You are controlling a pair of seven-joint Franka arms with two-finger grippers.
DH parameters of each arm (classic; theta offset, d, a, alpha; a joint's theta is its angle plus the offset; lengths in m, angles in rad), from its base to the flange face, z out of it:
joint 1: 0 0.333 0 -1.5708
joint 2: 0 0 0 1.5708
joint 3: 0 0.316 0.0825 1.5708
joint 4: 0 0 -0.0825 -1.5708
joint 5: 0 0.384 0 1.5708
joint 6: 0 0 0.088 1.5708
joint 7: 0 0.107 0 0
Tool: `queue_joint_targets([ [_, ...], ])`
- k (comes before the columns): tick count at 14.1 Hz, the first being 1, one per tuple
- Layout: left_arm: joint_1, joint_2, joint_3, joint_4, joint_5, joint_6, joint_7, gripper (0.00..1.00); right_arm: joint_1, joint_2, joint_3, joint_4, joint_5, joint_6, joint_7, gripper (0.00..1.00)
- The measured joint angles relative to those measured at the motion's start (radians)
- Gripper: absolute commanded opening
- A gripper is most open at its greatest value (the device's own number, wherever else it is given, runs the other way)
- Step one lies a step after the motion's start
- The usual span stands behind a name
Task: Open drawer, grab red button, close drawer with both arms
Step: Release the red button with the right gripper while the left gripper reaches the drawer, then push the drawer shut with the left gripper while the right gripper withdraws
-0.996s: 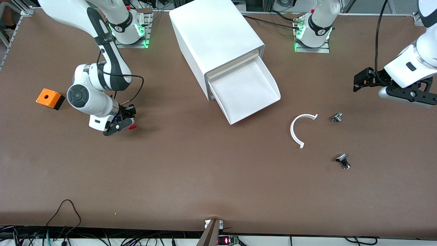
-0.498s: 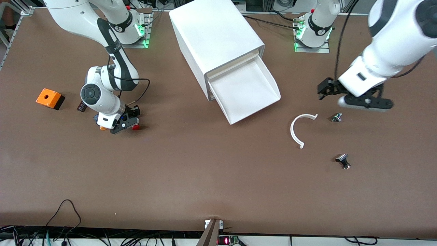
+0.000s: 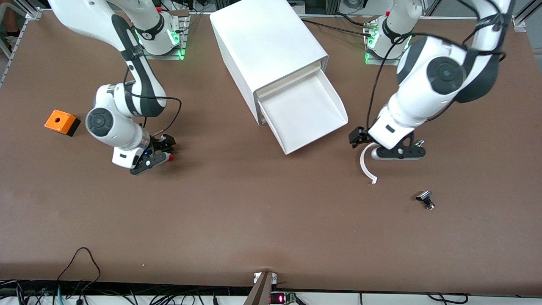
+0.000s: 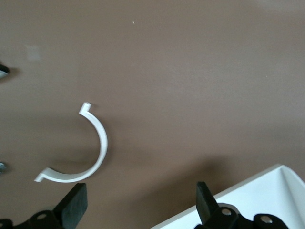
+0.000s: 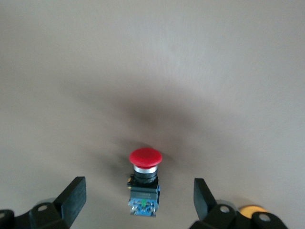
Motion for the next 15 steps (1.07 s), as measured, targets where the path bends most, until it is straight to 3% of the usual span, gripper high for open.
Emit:
queue_joint_targets([
  [4, -0.056, 0.07, -0.001, -0.015, 0.0, 0.088, -0.22, 1.0, -0.007, -0.014, -0.003, 0.151, 0.015, -0.189, 0.001, 1.0],
  [9, -0.124, 0.154, -0.002, -0.022, 0.0, 0.202, -0.518, 1.0, -0.021, -0.015, -0.003, 0.329, 0.128, -0.403, 0.006, 1.0],
  [15, -0.137, 0.179, 0.025, -0.037, 0.0, 0.244, -0.572, 1.0, -0.021, -0.048, 0.021, 0.447, 0.107, -0.52, 0.17, 1.0],
])
